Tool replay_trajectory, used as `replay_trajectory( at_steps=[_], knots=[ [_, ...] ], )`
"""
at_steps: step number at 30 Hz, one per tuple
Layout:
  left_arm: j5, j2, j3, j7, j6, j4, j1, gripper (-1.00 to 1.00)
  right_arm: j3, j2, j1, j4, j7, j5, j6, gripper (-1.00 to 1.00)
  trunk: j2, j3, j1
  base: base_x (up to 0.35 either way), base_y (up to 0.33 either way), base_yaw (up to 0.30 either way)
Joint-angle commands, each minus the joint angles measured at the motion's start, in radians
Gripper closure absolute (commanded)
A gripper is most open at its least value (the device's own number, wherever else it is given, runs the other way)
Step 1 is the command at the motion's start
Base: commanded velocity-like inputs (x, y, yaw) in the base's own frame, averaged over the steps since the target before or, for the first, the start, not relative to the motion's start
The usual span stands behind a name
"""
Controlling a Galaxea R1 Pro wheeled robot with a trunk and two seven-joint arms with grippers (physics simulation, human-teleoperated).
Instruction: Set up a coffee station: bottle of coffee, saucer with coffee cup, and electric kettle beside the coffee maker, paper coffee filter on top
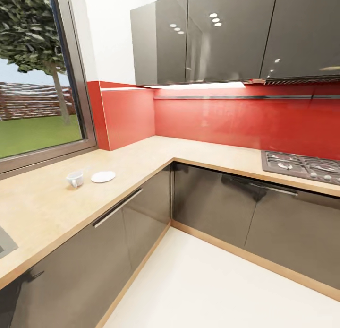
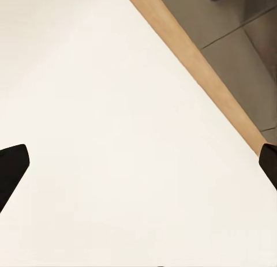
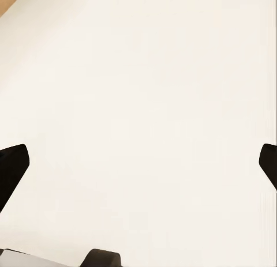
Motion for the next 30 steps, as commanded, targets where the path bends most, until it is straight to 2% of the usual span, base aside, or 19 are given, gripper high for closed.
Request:
replay_trajectory(
  at_steps=[1, 13, 17, 25, 30],
  knots=[
    [0.006, 0.000, -0.008, -0.001, -0.007, 0.001, -0.001, -1.00, 0.008, 0.000, -0.001, 0.000, 0.004, -0.011, -0.002, -1.00, 0.000, -0.001, 0.000, 0.287, -0.214, 0.000],
    [0.006, 0.000, -0.007, -0.001, -0.007, 0.001, -0.001, -1.00, 0.008, 0.000, -0.001, 0.000, 0.004, -0.011, -0.002, -1.00, 0.000, -0.001, 0.000, 0.232, -0.239, 0.017],
    [0.006, 0.001, -0.006, -0.001, -0.007, 0.001, -0.001, -1.00, 0.008, 0.000, -0.001, 0.000, 0.004, -0.011, -0.002, -1.00, 0.000, -0.001, 0.000, 0.049, -0.206, 0.198],
    [0.006, 0.001, -0.007, -0.001, -0.007, 0.001, -0.001, -1.00, 0.008, 0.000, -0.001, 0.000, 0.004, -0.011, -0.004, -1.00, 0.000, -0.001, 0.000, 0.005, -0.030, 0.254],
    [0.006, 0.001, -0.009, -0.001, -0.007, 0.001, -0.001, -1.00, 0.009, 0.000, -0.001, 0.000, 0.004, -0.011, -0.004, -1.00, 0.000, -0.001, 0.000, 0.000, -0.180, 0.090]
  ],
)
